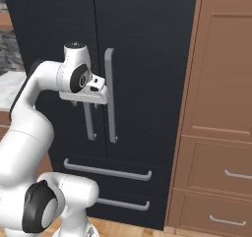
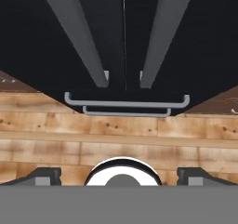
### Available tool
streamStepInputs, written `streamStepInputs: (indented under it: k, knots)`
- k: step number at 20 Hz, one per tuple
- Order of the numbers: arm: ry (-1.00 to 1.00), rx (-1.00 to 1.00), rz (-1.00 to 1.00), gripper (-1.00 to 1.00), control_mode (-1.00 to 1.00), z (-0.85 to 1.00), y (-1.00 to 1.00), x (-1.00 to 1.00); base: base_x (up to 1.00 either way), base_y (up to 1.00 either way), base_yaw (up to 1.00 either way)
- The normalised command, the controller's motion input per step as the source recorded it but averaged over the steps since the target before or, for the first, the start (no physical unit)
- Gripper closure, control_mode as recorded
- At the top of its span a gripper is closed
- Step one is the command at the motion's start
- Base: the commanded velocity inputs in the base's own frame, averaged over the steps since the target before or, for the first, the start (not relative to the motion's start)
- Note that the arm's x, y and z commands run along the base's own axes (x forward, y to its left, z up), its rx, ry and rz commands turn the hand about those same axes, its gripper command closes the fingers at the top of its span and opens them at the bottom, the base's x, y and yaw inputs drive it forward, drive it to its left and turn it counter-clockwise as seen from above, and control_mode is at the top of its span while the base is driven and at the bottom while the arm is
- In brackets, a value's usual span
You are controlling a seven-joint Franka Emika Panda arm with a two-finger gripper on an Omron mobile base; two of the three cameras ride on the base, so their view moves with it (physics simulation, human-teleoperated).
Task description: Open the fridge, grab two sodas, and place both sodas inside the bowl with ice on the dining counter.
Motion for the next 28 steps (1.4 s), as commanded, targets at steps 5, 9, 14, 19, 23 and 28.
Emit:
streamStepInputs:
  k: [5, 9, 14, 19, 23, 28]
  knots:
    - [0.0, -0.01, 0.0, -1.0, -1.0, -0.14, -0.01, 0.0, 0.0, 0.0, 0.0]
    - [-0.03, 0.0, 0.0, -1.0, -1.0, -0.56, -0.43, 0.01, 0.0, 0.0, 0.0]
    - [-0.22, 0.0, 0.0, -1.0, -1.0, -0.46, -0.28, 0.0, 0.0, 0.0, 0.0]
    - [-0.23, 0.0, 0.0, -1.0, -1.0, 0.04, -0.02, 0.12, 0.0, 0.0, 0.0]
    - [-0.17, 0.04, -0.02, -1.0, -1.0, 0.17, 0.0, 0.38, 0.0, 0.0, 0.0]
    - [-0.09, 0.04, -0.09, -1.0, -1.0, 0.27, -0.05, 0.34, 0.0, 0.0, 0.0]
